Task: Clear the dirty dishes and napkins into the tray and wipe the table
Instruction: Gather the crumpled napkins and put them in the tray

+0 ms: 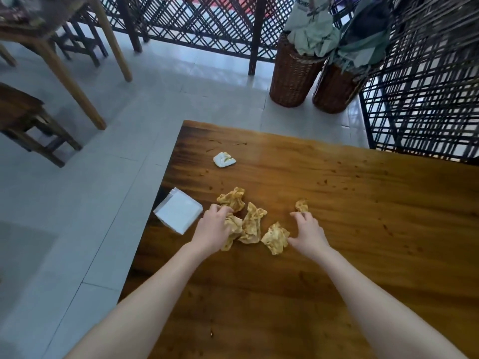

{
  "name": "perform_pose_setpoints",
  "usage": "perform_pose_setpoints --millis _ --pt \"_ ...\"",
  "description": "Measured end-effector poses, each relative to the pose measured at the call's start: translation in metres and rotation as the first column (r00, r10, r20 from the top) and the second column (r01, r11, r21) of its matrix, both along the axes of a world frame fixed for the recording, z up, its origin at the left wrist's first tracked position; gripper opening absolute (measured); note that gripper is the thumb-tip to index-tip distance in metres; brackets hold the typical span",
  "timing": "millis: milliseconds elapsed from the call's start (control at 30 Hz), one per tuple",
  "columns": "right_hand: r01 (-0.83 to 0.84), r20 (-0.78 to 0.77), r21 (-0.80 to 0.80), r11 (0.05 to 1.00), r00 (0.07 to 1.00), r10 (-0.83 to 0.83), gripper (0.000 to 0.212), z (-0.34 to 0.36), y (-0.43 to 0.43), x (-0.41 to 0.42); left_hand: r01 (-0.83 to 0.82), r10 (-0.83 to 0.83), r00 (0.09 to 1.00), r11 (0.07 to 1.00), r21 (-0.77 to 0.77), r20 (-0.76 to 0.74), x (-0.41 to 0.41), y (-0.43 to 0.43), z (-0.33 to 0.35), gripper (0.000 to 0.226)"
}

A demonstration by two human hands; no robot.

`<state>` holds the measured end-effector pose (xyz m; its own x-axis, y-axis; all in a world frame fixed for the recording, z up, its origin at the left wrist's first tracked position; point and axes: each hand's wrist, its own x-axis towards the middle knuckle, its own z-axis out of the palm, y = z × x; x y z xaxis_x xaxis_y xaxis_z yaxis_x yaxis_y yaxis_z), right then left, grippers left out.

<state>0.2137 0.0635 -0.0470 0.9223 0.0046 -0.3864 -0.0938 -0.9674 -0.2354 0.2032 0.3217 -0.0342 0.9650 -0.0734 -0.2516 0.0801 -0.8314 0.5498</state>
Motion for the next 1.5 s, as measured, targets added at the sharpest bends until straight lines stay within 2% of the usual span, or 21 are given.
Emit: perform_pose_setpoints --millis 200,367,467,567,767,933,1133,1333,1500 --pt "0.079 -0.156 0.058 0.995 0.985 -0.069 0.121 -0.016 0.008 0.019 -0.029 0.029 1.0 0.999 -0.025 0.011 -0.003 0.005 -0.007 0.036" --pt "0.073 -0.24 0.032 0.997 0.969 -0.063 0.129 -0.028 0.009 0.028 -0.043 0.043 0.999 0.998 -0.042 0.003 -0.007 0.004 -0.012 0.039" --pt "0.038 -0.253 0.01 0.999 0.967 -0.034 0.124 -0.033 0.011 0.024 -0.034 0.034 0.999 0.999 -0.036 -0.004 -0.01 0.001 -0.013 0.039" --pt "-0.022 -0.196 -0.011 1.0 0.98 0.019 0.115 -0.036 0.013 0.015 -0.028 0.028 1.0 0.999 -0.023 -0.008 -0.013 -0.003 -0.013 0.038" --pt "-0.079 -0.066 -0.007 0.997 0.995 0.078 0.072 -0.041 0.02 -0.008 -0.032 0.031 0.999 0.999 -0.015 -0.016 -0.023 -0.009 -0.008 0.037" --pt "-0.068 -0.016 0.086 0.994 0.997 0.069 0.032 -0.036 0.033 -0.022 -0.015 0.014 0.999 1.0 -0.012 -0.036 -0.034 -0.007 -0.009 0.036" --pt "-0.085 0.073 0.144 0.986 0.995 0.075 0.033 -0.022 0.04 -0.029 -0.033 0.032 0.999 0.999 -0.026 -0.04 -0.039 -0.005 -0.008 0.036" --pt "-0.104 0.166 0.177 0.979 0.983 0.074 0.038 -0.002 0.051 0.001 -0.046 0.046 0.999 0.998 -0.039 -0.011 -0.041 -0.001 -0.006 0.036" --pt "-0.129 0.175 0.199 0.971 0.98 0.095 0.042 -0.003 0.066 0.027 -0.085 0.086 0.996 0.994 -0.066 0.015 -0.036 0.006 -0.005 0.036"
